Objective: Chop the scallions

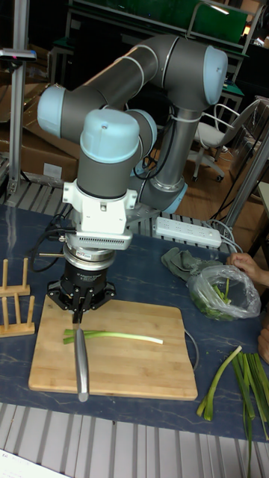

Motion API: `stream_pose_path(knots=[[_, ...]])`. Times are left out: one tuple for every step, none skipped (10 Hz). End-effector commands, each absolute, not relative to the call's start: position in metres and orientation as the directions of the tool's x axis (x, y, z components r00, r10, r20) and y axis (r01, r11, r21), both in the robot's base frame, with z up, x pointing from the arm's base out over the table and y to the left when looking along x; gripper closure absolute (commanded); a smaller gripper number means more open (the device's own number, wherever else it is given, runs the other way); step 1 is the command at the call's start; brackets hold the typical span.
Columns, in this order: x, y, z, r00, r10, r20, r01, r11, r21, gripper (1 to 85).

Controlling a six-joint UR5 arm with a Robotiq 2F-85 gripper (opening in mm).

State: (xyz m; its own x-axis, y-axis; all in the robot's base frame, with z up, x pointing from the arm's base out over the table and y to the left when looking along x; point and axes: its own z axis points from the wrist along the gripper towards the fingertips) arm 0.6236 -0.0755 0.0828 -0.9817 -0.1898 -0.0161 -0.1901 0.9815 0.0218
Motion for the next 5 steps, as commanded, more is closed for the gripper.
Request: stream_pose_path(knots=[[0.6178,-0.0761,0.0784,-0.981,-0.194,-0.024,-0.194,0.980,0.035,84.0],[0.6165,-0.0775,0.0777,-0.980,-0.195,-0.025,-0.196,0.980,0.035,84.0],[0.6150,-0.0772,0.0778,-0.980,-0.197,-0.026,-0.197,0.980,0.038,84.0],[0.6134,-0.0775,0.0775,-0.980,-0.195,-0.024,-0.196,0.980,0.035,84.0],[0.6139,-0.0773,0.0762,-0.981,-0.194,-0.027,-0.194,0.980,0.036,84.0]])
